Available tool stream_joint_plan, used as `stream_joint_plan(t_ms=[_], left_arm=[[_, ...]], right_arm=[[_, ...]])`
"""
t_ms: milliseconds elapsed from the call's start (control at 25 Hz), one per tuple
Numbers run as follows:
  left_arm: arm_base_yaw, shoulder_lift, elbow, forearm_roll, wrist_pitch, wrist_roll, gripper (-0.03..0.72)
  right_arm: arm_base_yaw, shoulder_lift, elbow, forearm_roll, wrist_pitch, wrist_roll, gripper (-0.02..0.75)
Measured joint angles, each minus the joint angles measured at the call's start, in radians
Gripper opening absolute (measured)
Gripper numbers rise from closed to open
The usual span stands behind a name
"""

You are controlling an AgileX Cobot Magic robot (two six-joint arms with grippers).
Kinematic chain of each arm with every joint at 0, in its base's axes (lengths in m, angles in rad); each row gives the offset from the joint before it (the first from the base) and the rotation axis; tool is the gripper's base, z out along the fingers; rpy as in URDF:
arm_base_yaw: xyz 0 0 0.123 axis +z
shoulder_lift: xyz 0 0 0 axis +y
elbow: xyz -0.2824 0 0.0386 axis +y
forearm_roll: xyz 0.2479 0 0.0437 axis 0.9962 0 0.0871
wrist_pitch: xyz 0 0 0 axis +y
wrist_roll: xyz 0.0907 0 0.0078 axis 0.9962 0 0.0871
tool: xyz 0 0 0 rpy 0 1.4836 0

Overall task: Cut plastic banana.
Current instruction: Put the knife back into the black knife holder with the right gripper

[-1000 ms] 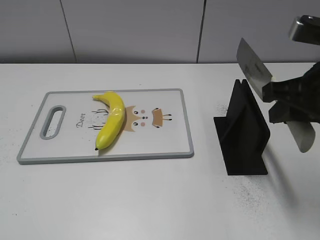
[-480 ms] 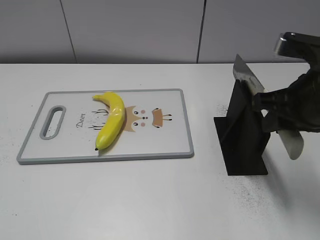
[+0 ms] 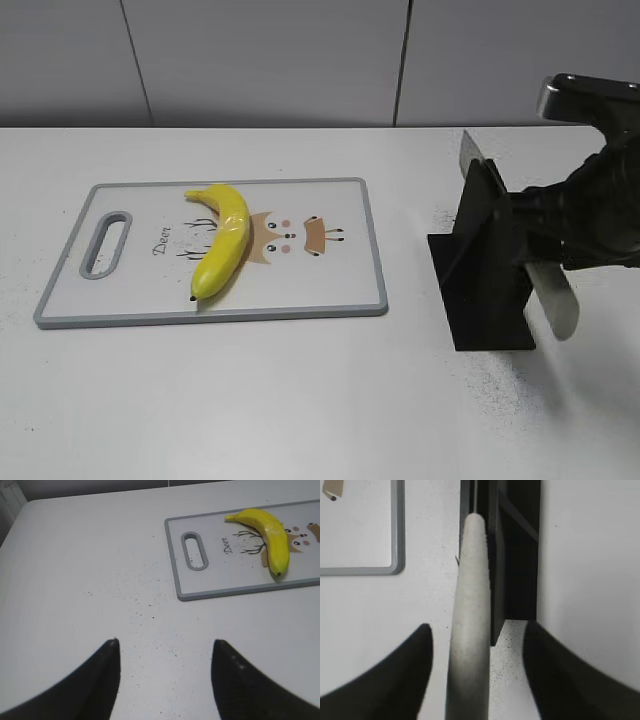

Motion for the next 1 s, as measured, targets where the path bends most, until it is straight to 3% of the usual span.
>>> stream_joint_plan(t_ms=[120,200,440,640,1000], left_arm=[[0.0,0.0,0.0,0.0,0.0,0.0,0.542],[0.0,0.0,0.0,0.0,0.0,-0.001,0.542],[0.0,0.0,0.0,0.0,0.0,-0.001,0.542],[0.0,0.0,0.0,0.0,0.0,-0.001,0.572],[0.0,0.0,0.0,0.0,0.002,-0.001,0.579]], right_arm=[[0.0,-0.003,0.0,0.0,0.004,-0.003,0.601],[0.0,-0.019,0.0,0.0,0.016,-0.027,0.655],[0.0,-0.178,0.042,0.0,0.099,-0.175,0.657],[0.0,-0.413,0.193,0.006,0.167,-0.34,0.653],[0.0,-0.902,0.291,0.007,0.32,-0.469,0.582]])
